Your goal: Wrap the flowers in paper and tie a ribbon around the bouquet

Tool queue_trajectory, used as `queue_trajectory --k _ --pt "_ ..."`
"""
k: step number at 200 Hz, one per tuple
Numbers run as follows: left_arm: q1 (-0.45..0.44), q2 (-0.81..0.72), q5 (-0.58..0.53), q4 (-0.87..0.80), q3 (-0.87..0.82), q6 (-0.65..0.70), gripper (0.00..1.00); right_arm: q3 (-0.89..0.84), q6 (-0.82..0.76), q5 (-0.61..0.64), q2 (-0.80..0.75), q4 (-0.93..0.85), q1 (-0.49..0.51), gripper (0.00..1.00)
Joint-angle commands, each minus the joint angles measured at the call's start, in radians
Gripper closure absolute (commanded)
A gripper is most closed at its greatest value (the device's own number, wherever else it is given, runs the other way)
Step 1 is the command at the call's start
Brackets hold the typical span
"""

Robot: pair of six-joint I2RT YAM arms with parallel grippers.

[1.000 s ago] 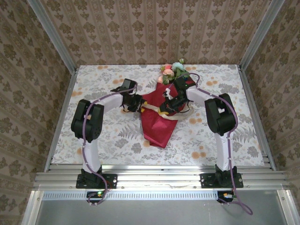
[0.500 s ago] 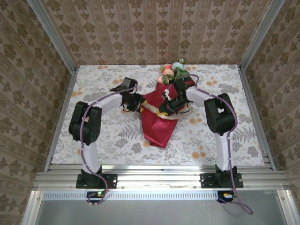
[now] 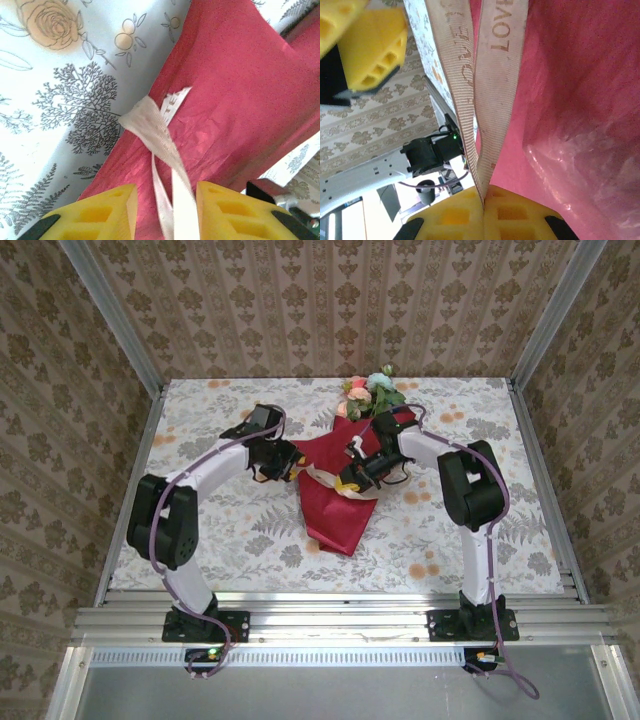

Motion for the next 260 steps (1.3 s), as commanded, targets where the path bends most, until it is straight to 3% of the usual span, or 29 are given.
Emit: queue_trajectory --k 1,55,97,110,170,209,260 --pt "-0.029 -0.027 -0.004 -0.048 -0.007 0.053 0.68 0.086 0.074 0.076 0.062 -0.031 -0.023 1.0" --pt "-0.063 0.068 0.018 -0.138 0.104 0.228 0.73 0.24 0.134 0.162 0.175 -0.146 -0.033 1.0" --pt "-0.092 0.195 -0.063 -0.216 0.268 0.606 0.75 0.239 0.223 0.159 0.186 -0.097 -0.049 1.0" --pt "-0.093 0.239 -0.081 -0.258 0.309 0.657 0.74 0.244 0.233 0.159 0.186 -0.097 -0.05 1.0" --pt "-0.103 0.297 -0.122 -0.222 0.361 0.537 0.71 0.213 0.255 0.153 0.178 -0.066 -0.052 1.0" --pt "-0.099 0.264 -0.205 -0.217 0.333 0.413 0.43 0.213 0.226 0.161 0.158 -0.071 -0.045 1.0" --pt "-0.079 0.247 -0.061 -0.101 0.291 0.147 0.38 0.232 0.024 0.275 0.083 -0.194 0.01 1.0"
